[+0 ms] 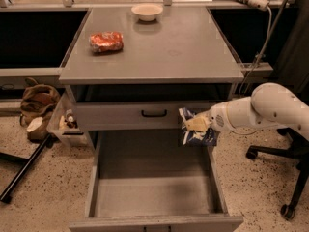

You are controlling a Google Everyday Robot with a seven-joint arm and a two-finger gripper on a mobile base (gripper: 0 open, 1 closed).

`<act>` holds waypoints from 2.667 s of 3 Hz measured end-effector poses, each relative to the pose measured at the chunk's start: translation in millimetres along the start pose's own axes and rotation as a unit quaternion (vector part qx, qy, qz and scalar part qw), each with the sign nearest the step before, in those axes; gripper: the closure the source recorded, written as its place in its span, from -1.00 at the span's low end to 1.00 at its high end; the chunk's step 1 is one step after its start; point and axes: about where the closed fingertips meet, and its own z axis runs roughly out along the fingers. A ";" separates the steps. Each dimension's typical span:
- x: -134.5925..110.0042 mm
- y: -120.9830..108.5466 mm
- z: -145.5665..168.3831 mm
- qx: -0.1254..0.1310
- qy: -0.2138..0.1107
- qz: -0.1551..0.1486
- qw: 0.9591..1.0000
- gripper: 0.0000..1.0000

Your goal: Pick blue chip bag from middle drawer and place on counter

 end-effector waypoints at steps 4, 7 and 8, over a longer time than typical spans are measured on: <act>-193.9 124.4 -191.4 -0.009 -0.132 -0.146 0.980 1.00; -258.1 84.0 -170.8 0.019 -0.214 -0.195 0.957 1.00; -291.8 69.1 -128.2 0.009 -0.221 -0.220 0.950 1.00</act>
Offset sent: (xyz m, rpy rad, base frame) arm -0.0856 0.0275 0.3229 0.0817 -0.3719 0.1161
